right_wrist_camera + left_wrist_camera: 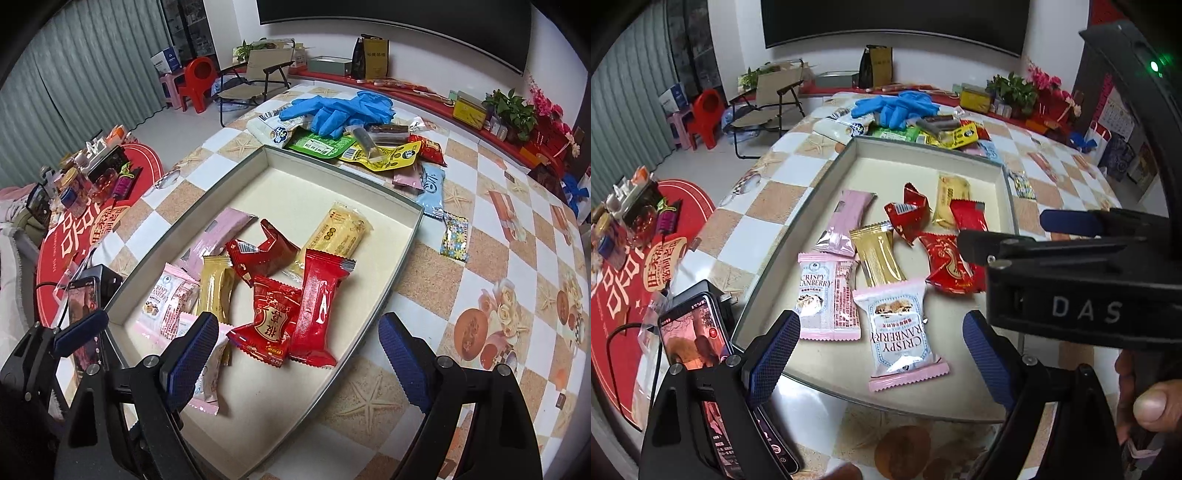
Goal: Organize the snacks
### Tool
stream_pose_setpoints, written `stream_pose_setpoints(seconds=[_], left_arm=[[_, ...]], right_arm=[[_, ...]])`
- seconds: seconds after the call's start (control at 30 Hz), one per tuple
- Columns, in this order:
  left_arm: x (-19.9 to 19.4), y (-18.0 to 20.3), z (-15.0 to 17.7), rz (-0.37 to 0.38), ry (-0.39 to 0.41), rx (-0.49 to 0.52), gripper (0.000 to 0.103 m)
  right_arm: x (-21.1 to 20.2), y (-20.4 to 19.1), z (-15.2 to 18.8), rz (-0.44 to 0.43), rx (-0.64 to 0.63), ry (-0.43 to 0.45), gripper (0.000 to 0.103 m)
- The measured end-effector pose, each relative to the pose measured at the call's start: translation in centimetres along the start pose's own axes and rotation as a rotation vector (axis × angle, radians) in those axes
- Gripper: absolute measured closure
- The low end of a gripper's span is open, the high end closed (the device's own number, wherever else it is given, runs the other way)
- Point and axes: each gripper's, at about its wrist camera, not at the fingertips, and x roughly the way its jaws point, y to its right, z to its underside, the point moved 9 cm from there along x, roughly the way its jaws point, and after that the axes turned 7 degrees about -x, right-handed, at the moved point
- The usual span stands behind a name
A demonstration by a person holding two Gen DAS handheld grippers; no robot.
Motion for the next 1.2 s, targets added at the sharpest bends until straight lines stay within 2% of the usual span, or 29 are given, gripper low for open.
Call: stream_pose_setpoints(seconds=[1.2], left_arm=[[0.10,0.29,0.58,0.026,-0.033,-0.014,0.011]], right_arm=[[0.58,-0.54,0.39,-0.007,-0.018,-0.021,0.013]])
